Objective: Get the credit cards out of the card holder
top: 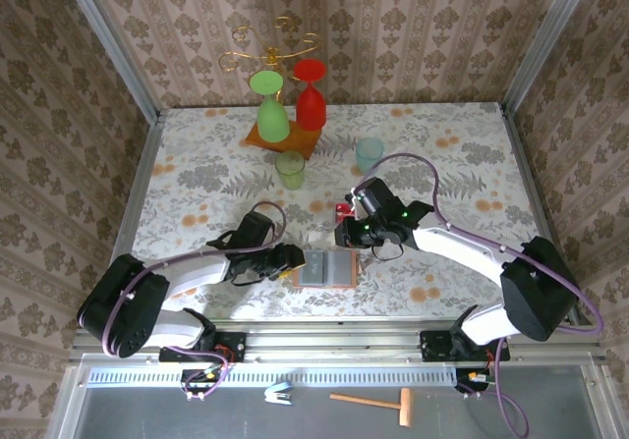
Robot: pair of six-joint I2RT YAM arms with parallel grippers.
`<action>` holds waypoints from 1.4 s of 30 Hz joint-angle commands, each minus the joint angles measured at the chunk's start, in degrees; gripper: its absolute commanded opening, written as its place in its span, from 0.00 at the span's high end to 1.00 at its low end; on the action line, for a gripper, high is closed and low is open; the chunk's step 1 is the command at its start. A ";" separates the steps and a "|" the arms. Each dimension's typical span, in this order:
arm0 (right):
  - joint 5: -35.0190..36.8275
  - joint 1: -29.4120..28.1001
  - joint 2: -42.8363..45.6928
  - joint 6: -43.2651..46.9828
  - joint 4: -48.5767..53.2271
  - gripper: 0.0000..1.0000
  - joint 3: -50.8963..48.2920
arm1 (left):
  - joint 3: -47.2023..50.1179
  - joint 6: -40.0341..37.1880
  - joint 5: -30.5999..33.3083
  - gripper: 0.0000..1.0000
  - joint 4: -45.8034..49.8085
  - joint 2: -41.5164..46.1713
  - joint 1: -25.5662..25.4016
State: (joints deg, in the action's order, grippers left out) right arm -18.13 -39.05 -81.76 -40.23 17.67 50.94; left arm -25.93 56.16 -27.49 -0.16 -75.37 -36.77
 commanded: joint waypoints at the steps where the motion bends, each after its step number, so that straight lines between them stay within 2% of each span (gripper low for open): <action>1: -1.34 -1.07 1.60 -7.77 -5.94 0.85 -2.86 | 0.21 1.38 1.34 0.53 0.30 2.31 0.21; 6: -3.88 -2.23 0.17 -12.14 -8.86 0.85 -4.46 | 0.01 1.76 0.90 0.60 -0.18 2.54 0.22; 13: -6.21 -3.96 -4.71 -16.14 -11.86 0.84 -4.03 | 0.59 1.85 -0.33 0.76 -2.38 -0.45 0.21; 17: -5.21 -5.32 -7.00 -17.13 -11.86 0.82 -3.14 | 0.80 1.76 -0.42 0.85 -2.65 -1.59 0.24; 22: -5.15 -6.21 -8.80 -18.12 -12.97 0.81 -2.86 | 1.49 1.67 -0.81 0.91 -3.44 -2.78 0.31; 27: -5.68 -6.72 -10.63 -18.01 -12.84 0.80 -2.00 | 1.85 1.41 -1.23 0.95 -3.70 -4.23 0.66; 42: -5.78 -8.34 -15.50 -17.43 -11.00 0.76 1.56 | 2.82 0.54 -2.33 0.96 -3.70 -4.26 2.56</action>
State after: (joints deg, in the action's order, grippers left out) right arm -23.20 -46.87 -96.03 -57.45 5.41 50.39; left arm -24.18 58.02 -29.32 -4.32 -79.18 -34.85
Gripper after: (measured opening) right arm 0.235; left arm 0.051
